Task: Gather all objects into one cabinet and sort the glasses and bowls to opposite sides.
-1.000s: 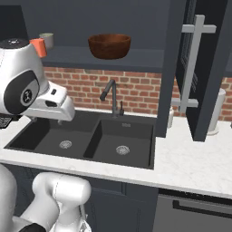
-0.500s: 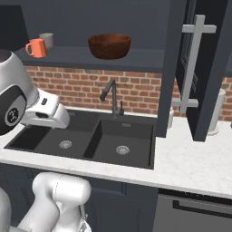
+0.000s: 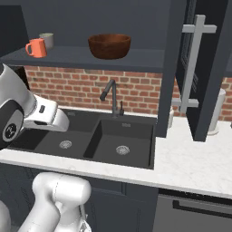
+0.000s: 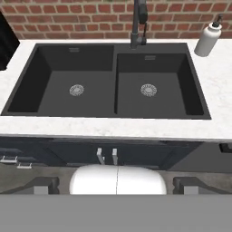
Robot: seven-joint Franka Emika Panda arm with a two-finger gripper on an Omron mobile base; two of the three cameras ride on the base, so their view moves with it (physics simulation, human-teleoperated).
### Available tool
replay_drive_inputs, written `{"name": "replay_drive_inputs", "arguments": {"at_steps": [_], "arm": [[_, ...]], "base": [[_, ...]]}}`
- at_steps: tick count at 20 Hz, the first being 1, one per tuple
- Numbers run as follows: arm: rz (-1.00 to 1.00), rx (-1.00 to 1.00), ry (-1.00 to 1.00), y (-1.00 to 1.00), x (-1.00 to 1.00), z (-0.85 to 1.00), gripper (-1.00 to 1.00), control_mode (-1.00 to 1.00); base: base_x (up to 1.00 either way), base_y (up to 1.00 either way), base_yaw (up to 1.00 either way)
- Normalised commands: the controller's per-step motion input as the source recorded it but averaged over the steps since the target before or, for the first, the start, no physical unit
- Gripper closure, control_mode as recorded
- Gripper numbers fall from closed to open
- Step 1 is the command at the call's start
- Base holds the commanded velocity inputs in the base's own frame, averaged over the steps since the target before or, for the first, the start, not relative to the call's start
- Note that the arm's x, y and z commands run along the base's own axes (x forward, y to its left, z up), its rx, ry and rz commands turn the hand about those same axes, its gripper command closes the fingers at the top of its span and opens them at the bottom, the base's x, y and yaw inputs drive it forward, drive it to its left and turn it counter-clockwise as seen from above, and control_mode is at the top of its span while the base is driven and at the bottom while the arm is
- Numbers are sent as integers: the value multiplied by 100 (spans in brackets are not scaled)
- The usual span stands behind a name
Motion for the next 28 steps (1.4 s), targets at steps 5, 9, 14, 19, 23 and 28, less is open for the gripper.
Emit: {"name": "replay_drive_inputs", "arguments": {"at_steps": [5, 9, 14, 19, 23, 28], "arm": [[0, 0, 0, 0, 0, 0, -100, 100], [0, 0, 0, 0, 0, 0, -100, 100], [0, 0, 0, 0, 0, 0, -100, 100], [0, 0, 0, 0, 0, 0, -100, 100], [0, 0, 0, 0, 0, 0, -100, 100], [0, 0, 0, 0, 0, 0, -100, 100]], "base": [[0, 0, 0], [-38, 0, 0], [-95, -4, -1], [-94, -3, 0], [-54, 0, -5], [-24, 0, -10]]}}
